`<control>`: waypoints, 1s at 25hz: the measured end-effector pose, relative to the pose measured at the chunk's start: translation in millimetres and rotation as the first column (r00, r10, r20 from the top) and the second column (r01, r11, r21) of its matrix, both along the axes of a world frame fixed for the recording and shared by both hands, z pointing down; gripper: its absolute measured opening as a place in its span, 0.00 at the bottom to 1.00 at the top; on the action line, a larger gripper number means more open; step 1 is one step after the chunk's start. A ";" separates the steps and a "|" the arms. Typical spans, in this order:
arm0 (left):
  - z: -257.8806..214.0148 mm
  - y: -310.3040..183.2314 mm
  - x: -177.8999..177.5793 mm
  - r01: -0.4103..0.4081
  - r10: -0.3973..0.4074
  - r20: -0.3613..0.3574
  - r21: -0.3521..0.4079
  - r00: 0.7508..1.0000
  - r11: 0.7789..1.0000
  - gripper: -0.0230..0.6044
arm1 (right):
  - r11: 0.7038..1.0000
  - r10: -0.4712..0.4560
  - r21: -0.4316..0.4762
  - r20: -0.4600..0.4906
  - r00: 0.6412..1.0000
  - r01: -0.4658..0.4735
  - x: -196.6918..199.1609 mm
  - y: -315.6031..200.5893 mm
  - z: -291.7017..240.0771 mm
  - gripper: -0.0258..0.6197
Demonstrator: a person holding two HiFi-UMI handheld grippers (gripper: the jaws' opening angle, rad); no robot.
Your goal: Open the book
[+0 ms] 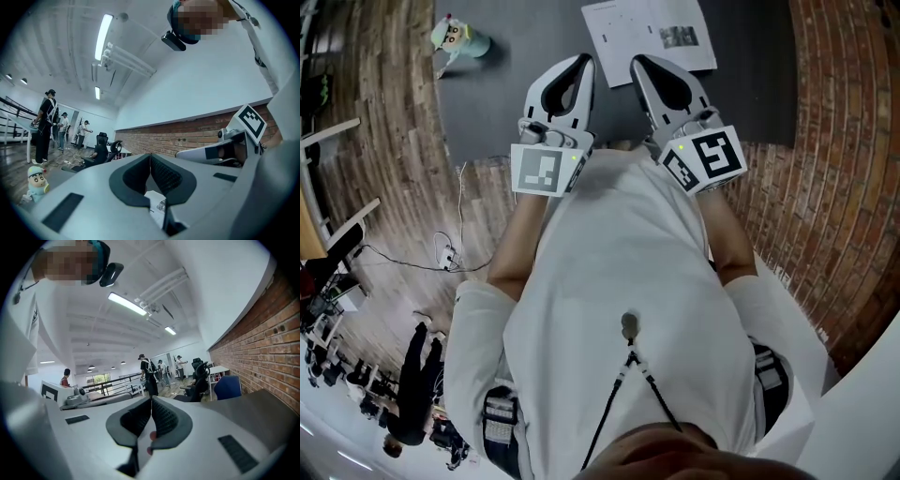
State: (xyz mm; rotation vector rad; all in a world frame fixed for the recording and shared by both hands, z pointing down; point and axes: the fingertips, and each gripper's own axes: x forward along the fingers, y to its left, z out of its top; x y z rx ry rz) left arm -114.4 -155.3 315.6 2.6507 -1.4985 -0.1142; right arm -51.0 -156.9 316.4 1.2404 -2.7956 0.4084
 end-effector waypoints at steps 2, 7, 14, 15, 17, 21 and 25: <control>-2.8 1.6 -1.1 -0.001 0.001 0.000 0.010 1.000 1.000 0.07 | 1.000 0.008 0.026 -0.005 1.000 -0.008 2.5 1.6 -6.2 0.10; -7.0 3.2 -5.8 0.004 -0.004 0.006 0.014 1.000 1.000 0.07 | 0.999 0.012 0.047 0.009 1.000 -0.012 2.7 2.8 -15.9 0.10; -11.4 3.3 -10.3 0.010 -0.010 0.006 0.026 1.000 1.000 0.07 | 0.998 -0.010 0.057 0.013 1.000 0.009 -8.8 2.6 -18.4 0.10; -11.4 3.4 -11.1 0.011 -0.011 0.010 0.025 1.000 1.000 0.07 | 0.998 -0.013 0.058 0.012 1.000 0.012 -10.4 2.6 -18.1 0.10; -12.3 3.5 -13.7 0.017 -0.017 0.012 0.023 1.000 1.000 0.07 | 0.998 -0.016 0.062 0.012 1.000 0.015 -13.5 3.2 -19.0 0.10; -9.7 4.3 -16.8 0.020 -0.020 0.009 0.020 1.000 1.000 0.07 | 0.997 -0.024 0.068 0.015 1.000 0.023 -17.2 3.8 -21.5 0.10; -9.9 5.0 -14.6 0.018 -0.018 0.013 0.014 1.000 1.000 0.07 | 0.998 -0.024 0.063 0.020 1.000 0.022 -17.2 3.2 -19.9 0.09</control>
